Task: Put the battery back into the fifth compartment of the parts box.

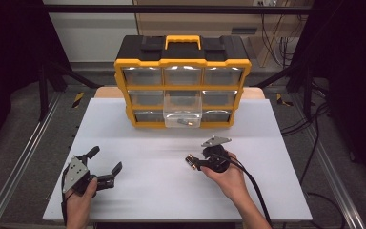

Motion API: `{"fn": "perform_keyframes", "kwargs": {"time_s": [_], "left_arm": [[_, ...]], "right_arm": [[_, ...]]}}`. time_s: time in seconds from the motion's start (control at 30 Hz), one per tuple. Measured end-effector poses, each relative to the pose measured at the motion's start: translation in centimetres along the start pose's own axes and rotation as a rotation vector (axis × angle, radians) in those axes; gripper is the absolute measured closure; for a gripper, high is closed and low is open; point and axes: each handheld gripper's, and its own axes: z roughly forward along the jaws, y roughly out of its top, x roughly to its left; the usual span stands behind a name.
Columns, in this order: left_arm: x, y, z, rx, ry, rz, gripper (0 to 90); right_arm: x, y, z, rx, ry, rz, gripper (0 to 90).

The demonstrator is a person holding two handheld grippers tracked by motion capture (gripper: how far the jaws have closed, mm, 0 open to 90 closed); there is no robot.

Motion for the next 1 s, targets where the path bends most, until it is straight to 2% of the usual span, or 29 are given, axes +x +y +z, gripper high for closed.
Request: {"fn": "perform_keyframes", "kwargs": {"time_s": [0.2, 0.47, 0.77, 1.0], "left_arm": [[0.0, 0.0, 0.0, 0.0, -0.002, 0.0, 1.0], [0.0, 0.0, 0.0, -0.001, -0.004, 0.0, 1.0], [-0.1, 0.0, 0.0, 0.001, -0.006, 0.003, 1.0], [0.0, 0.0, 0.1, 0.002, -0.006, 0.002, 1.0]], "right_arm": [[0.0, 0.0, 0.9, 0.016, 0.016, -0.001, 58.1], [0.2, -0.1, 1.6, 0.04, 0.026, -0.033, 69.5], [-0.1, -0.2, 2.1, 0.069, 0.037, -0.027, 74.2], [-0.2, -0.4, 3.0, 0.092, 0.02, -0.032, 76.5]]}}
